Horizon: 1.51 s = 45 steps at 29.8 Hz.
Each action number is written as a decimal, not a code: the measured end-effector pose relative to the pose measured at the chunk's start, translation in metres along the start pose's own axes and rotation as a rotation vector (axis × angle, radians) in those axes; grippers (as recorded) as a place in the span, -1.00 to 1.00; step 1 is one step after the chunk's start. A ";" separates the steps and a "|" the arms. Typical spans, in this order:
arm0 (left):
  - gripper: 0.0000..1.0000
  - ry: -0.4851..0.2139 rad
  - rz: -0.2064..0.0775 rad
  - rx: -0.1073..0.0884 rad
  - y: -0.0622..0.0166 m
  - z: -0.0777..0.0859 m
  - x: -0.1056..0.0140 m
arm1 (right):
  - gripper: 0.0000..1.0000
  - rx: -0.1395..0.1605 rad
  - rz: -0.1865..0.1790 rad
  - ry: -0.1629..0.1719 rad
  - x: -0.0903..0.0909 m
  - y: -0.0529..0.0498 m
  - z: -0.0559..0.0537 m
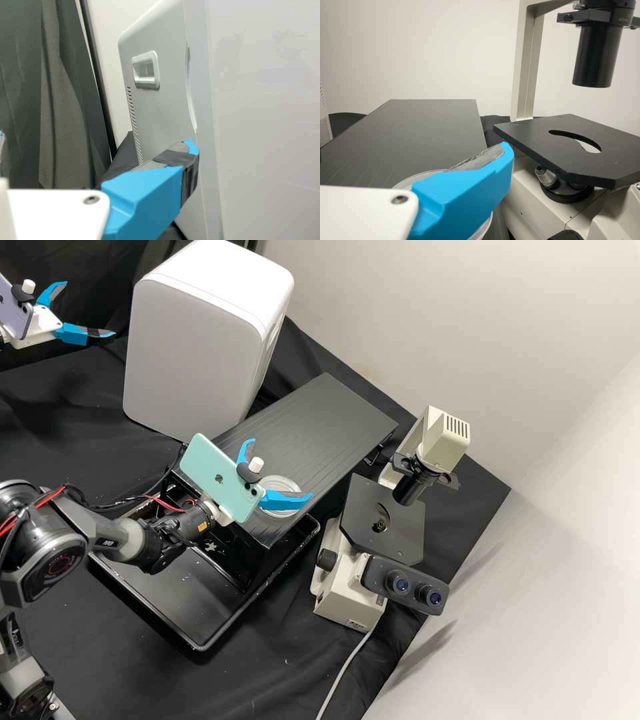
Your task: Remove the lid from the petri dish
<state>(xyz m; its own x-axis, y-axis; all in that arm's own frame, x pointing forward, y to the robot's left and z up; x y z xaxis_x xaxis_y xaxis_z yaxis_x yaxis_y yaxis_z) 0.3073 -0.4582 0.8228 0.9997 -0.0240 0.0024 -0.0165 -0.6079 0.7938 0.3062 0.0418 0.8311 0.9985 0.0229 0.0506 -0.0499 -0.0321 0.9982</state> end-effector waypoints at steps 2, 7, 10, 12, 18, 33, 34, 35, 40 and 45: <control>1.00 0.000 0.000 0.000 0.0000 0.000 0.000 | 1.00 0.000 0.000 0.000 0.000 0.000 0.000; 1.00 0.000 0.000 0.000 0.0000 0.000 0.000 | 1.00 0.000 0.000 0.000 0.000 0.000 0.000; 1.00 0.000 0.000 0.000 0.0000 0.000 0.000 | 1.00 0.000 0.000 0.000 0.000 0.000 0.000; 1.00 -0.002 0.000 0.000 -0.0001 0.001 0.000 | 1.00 0.000 0.000 0.000 0.000 0.000 0.000; 1.00 -0.062 -0.017 -0.040 -0.0043 0.019 -0.002 | 1.00 0.000 0.000 0.000 0.000 0.000 0.000; 1.00 -0.352 -0.105 -0.075 -0.0378 0.076 -0.061 | 1.00 0.000 0.000 0.000 0.000 0.000 0.000; 1.00 -0.368 -0.105 -0.079 -0.0395 0.077 -0.065 | 1.00 0.000 0.000 0.000 0.000 0.000 0.000; 1.00 -0.383 -0.102 -0.088 -0.0405 0.078 -0.068 | 1.00 0.000 0.000 0.000 0.000 0.000 0.000; 1.00 -0.474 -0.125 -0.073 -0.0486 0.087 -0.085 | 1.00 0.000 0.000 0.000 0.000 0.000 0.000; 1.00 -0.549 -0.166 -0.051 -0.0556 0.094 -0.097 | 1.00 0.000 0.000 0.000 0.000 0.000 0.000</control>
<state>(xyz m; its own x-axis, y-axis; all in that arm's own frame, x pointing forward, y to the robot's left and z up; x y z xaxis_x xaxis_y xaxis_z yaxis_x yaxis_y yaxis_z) 0.2094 -0.4969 0.7211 0.8330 -0.3486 -0.4297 0.1539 -0.6000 0.7851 0.3062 0.0418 0.8311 0.9985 0.0229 0.0506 -0.0499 -0.0321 0.9982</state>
